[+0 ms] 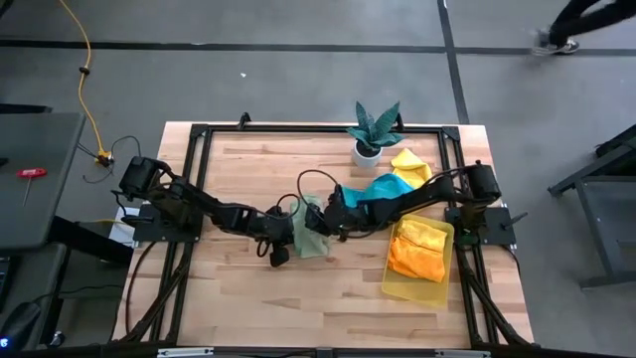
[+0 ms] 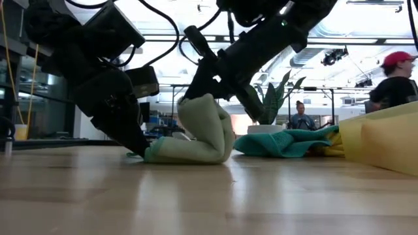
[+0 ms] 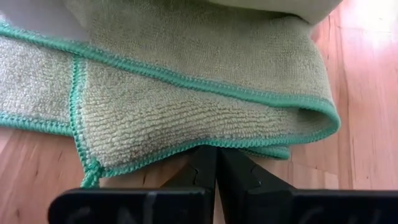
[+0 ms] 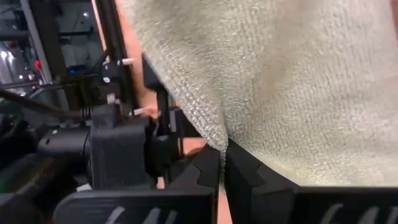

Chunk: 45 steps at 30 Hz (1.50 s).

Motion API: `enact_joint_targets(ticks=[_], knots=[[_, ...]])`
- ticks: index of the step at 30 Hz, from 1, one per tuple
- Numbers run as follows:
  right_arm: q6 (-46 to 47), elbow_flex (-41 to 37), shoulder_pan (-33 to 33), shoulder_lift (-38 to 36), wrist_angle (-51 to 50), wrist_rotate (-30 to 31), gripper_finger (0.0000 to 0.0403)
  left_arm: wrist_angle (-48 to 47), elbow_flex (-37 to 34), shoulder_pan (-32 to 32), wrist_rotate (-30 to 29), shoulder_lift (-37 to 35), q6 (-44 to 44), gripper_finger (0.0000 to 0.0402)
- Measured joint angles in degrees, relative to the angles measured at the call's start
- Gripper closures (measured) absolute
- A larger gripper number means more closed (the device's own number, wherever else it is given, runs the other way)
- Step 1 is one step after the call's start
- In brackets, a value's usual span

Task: Fold microfiber towels
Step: Fold the light green microfiber cloth

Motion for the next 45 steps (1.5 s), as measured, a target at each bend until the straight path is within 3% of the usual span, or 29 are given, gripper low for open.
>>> enact_joint_targets(ticks=[15, 22, 26, 31, 37, 40, 43, 45], knots=[[1.79, 3.79, 0.13, 5.18, 1.54, 2.37, 0.0390, 0.66, -0.04, 0.31, 0.20, 0.07, 0.09, 0.0402], [-4.13, 3.79, -1.35, 5.05, 4.88, 2.39, 0.0287, 0.66, -0.04, 0.33, 0.17, 0.07, 0.23, 0.0402], [-11.71, 3.77, -2.31, 3.94, 4.36, -2.09, 0.0224, 0.66, -0.04, 0.33, 0.15, 0.04, 0.17, 0.0402], [-23.28, 3.70, -3.59, -0.46, -2.33, -5.22, 0.0192, 0.44, -0.04, 0.35, 0.02, 0.04, 0.23, 0.0402], [-36.25, 3.76, -3.01, -5.55, -12.31, -5.27, 0.0219, -0.30, -0.04, 0.38, 0.39, -0.55, 0.63, 0.0402], [-36.50, 3.63, -1.65, -5.41, -16.26, -4.14, 0.0278, -0.80, -0.07, 0.53, 0.46, -1.08, 0.66, 0.0401], [-36.30, 3.57, 0.17, -3.21, -17.54, -0.84, 0.0370, -0.96, -0.11, 0.64, 0.61, -1.29, 0.43, 0.0401], [-36.01, 3.57, 1.11, -1.32, -15.80, 0.26, 0.0388, -1.01, -0.11, 0.64, 0.57, -1.31, 0.17, 0.0401]])
